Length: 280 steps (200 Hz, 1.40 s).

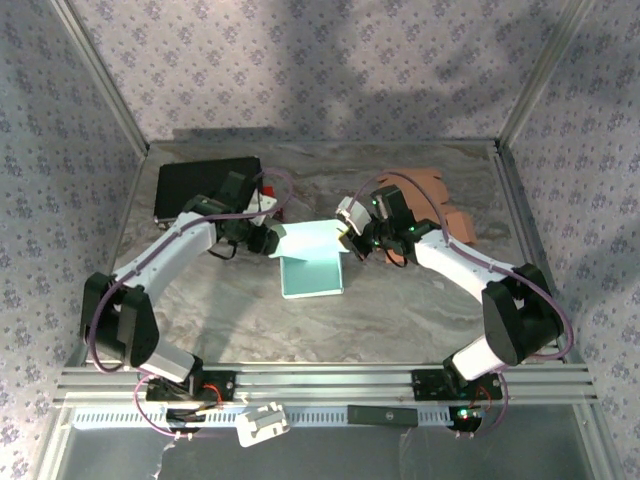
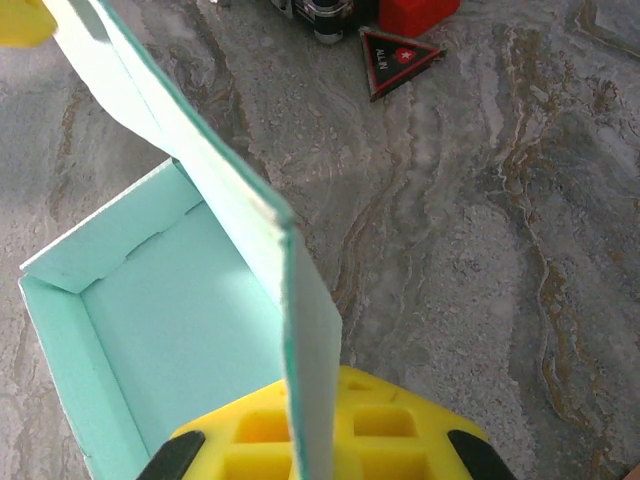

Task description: Fold the paper box

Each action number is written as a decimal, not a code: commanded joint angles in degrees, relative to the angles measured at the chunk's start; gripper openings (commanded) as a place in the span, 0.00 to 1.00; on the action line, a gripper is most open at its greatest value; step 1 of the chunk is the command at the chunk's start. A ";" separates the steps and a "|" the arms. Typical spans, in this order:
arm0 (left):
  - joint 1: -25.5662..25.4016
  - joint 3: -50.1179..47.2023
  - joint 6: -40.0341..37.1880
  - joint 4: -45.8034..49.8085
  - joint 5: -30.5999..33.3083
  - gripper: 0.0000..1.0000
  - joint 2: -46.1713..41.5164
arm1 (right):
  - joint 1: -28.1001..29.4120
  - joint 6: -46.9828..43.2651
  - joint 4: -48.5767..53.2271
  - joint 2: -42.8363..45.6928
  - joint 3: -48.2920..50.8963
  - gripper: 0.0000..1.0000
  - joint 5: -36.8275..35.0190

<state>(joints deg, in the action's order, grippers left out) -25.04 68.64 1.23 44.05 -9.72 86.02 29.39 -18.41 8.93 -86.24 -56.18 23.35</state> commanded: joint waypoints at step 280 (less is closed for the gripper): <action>-4.52 4.00 26.55 -22.00 12.52 0.00 4.99 | 14.91 32.19 -28.17 -13.31 -6.92 0.00 -34.79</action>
<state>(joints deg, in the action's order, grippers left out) -29.43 73.41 29.32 33.23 7.11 92.53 42.89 14.81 -6.74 -98.85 -64.73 -16.86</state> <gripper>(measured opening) 0.053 0.054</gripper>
